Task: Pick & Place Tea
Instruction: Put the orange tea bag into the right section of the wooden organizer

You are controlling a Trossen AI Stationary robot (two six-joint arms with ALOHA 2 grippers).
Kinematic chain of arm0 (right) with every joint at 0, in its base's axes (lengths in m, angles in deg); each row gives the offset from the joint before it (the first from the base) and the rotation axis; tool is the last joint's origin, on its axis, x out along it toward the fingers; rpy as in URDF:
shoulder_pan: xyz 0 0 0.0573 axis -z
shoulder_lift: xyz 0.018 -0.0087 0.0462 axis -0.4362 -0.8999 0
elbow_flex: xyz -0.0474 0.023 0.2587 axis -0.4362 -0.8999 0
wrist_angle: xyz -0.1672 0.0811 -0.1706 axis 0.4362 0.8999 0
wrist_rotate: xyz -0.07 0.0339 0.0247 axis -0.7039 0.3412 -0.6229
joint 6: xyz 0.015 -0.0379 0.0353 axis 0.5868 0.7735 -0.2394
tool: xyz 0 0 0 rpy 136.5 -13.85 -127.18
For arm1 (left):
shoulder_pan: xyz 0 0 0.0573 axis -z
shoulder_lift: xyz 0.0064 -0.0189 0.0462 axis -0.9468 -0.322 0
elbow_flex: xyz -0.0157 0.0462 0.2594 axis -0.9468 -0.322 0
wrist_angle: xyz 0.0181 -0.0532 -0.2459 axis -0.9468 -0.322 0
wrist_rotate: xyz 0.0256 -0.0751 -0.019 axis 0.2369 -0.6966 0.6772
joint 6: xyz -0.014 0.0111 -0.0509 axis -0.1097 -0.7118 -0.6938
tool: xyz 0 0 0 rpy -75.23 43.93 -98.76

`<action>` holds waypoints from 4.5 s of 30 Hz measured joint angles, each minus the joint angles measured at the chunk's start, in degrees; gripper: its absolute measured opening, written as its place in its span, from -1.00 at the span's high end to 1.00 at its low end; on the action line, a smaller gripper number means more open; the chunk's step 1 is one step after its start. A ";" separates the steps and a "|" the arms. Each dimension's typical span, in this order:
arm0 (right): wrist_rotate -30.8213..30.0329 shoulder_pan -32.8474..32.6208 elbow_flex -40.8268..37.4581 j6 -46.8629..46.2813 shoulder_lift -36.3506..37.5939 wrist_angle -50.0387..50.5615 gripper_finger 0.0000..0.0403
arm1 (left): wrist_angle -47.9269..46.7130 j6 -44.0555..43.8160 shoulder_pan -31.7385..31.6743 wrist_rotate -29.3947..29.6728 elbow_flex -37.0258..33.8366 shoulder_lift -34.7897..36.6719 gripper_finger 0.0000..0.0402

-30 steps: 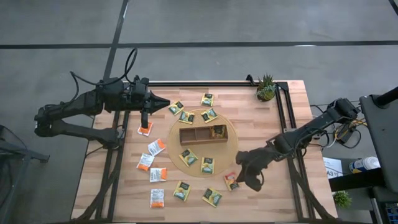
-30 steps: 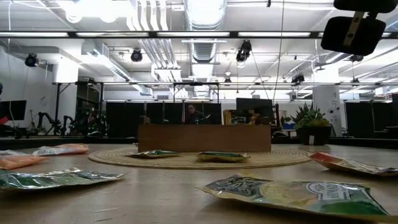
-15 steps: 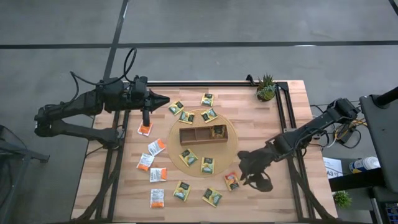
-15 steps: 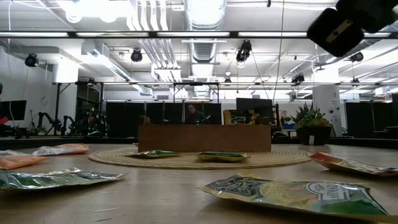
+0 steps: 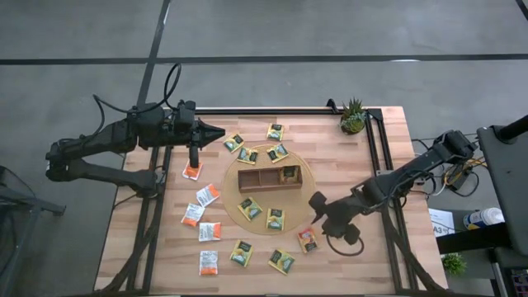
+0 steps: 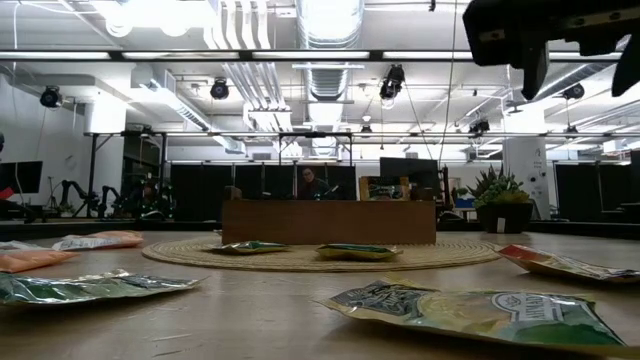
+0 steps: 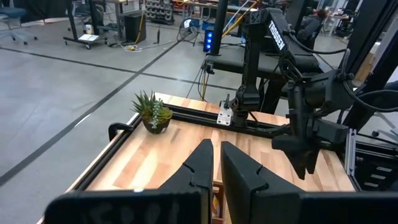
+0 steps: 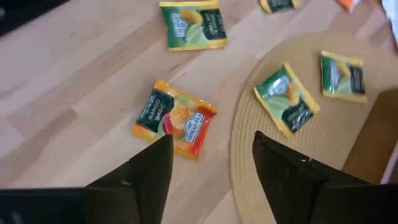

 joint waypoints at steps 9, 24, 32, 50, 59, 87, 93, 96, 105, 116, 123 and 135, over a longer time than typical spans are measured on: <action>0.13 0.00 7.55 15.67 -6.03 8.29 -0.20 | 0.00 0.04 0.00 0.00 0.00 -0.01 0.87; 3.38 -0.15 19.67 31.30 -19.19 17.76 -0.16 | -1.07 0.11 0.00 0.00 0.00 -0.13 0.87; 0.52 -0.47 19.02 30.88 -24.06 16.66 -0.32 | -3.68 0.10 0.00 -0.01 0.02 -0.13 0.87; 2.95 -1.68 22.29 26.77 -29.44 17.56 -0.42 | -6.60 0.09 0.00 1.49 0.02 -0.13 0.87; 3.29 -1.71 22.67 26.51 -32.40 16.36 -0.41 | -6.60 0.09 0.00 1.49 0.02 -0.13 0.87; 3.64 -1.03 26.77 24.37 -39.42 17.95 0.94 | -6.64 1.40 0.00 1.49 0.02 -0.13 0.87; 3.44 -1.03 26.87 23.08 -39.42 18.12 0.96 | -6.64 1.38 0.00 1.49 0.02 -0.13 0.87; 3.31 -1.03 27.40 23.07 -39.44 19.10 0.96 | -6.63 1.36 0.00 1.49 0.02 -0.13 0.87; 3.16 -0.96 31.03 23.21 -37.15 22.92 0.96 | -6.64 1.33 0.00 1.49 0.02 -0.13 0.87; 3.38 -0.82 33.84 17.49 -36.07 23.77 0.46 | -6.64 1.33 0.00 1.46 0.02 -0.13 0.87; 3.03 -0.48 32.89 16.30 -36.09 22.53 -0.09 | -6.64 1.06 0.00 1.46 0.02 -0.13 0.87; 2.98 3.66 29.03 14.38 -36.09 18.82 -0.29 | -6.64 1.05 0.00 1.48 0.02 -0.13 0.87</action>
